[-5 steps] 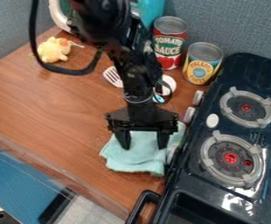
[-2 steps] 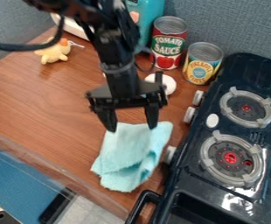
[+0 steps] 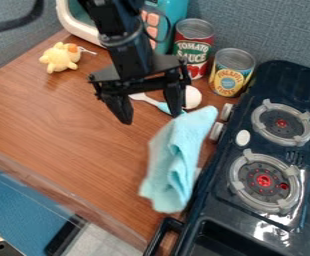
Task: Move the blue clothe to next to the burner
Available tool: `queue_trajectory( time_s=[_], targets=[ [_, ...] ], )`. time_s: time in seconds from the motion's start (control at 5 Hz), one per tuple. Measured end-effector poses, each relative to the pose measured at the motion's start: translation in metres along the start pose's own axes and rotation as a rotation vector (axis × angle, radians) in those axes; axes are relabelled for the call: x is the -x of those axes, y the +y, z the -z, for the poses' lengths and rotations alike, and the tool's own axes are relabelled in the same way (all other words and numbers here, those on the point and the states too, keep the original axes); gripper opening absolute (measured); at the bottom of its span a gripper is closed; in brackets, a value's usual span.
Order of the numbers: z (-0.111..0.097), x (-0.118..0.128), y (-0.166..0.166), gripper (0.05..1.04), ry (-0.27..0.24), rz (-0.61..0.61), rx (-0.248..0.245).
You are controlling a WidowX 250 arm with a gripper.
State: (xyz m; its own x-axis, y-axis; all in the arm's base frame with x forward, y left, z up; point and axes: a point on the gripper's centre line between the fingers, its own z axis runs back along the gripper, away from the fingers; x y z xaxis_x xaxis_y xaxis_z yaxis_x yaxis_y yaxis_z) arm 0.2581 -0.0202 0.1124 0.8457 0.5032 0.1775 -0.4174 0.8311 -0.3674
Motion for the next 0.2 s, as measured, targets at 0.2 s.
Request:
queue_trajectory(
  time_s=[0.2],
  targets=[
    [-0.0095, -0.0018, 0.004, 1.001, -0.02, -0.009, -0.005]
  ],
)
